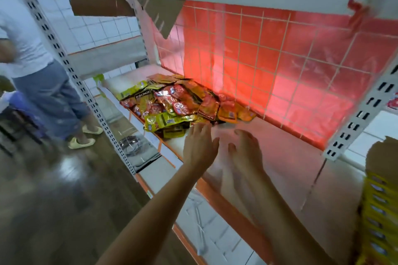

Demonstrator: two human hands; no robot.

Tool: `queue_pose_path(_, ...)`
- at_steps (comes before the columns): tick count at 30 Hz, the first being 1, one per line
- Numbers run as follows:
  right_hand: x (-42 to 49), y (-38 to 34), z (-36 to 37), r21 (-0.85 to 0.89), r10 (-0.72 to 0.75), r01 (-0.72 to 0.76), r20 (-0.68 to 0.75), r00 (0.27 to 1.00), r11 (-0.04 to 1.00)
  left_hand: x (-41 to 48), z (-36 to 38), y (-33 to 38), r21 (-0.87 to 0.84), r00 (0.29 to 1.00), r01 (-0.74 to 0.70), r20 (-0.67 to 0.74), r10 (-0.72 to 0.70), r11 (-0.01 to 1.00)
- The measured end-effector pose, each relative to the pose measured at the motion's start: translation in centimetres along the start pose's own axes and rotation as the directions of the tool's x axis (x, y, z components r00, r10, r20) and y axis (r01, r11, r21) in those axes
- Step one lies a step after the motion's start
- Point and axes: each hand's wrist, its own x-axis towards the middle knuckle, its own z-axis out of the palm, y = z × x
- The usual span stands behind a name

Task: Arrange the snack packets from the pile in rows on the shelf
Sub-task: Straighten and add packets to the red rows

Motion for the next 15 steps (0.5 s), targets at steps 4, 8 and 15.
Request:
queue_pose_path(4,4.8,-0.3,0.9,0.000,-0.020,0.020,0.013,1.000,1.000,4.5,0.8,-0.5,-0.024,0.999,0.019,-0.035,-0.020,1.000)
queue_pose_path(8,8.5,-0.7,1.9,0.024,-0.066,0.066,0.022,0.998,0.998,8.1,2.0,-0.6,0.000,0.998,-0.042,-0.051,0.041,0.999)
queue_pose_path(15,13.5,-0.6,5.6,-0.096,-0.043,0.062,0.187,0.982,0.994,12.0,4.0,-1.1,0.146,0.992,0.120,0.016,-0.123,0.982)
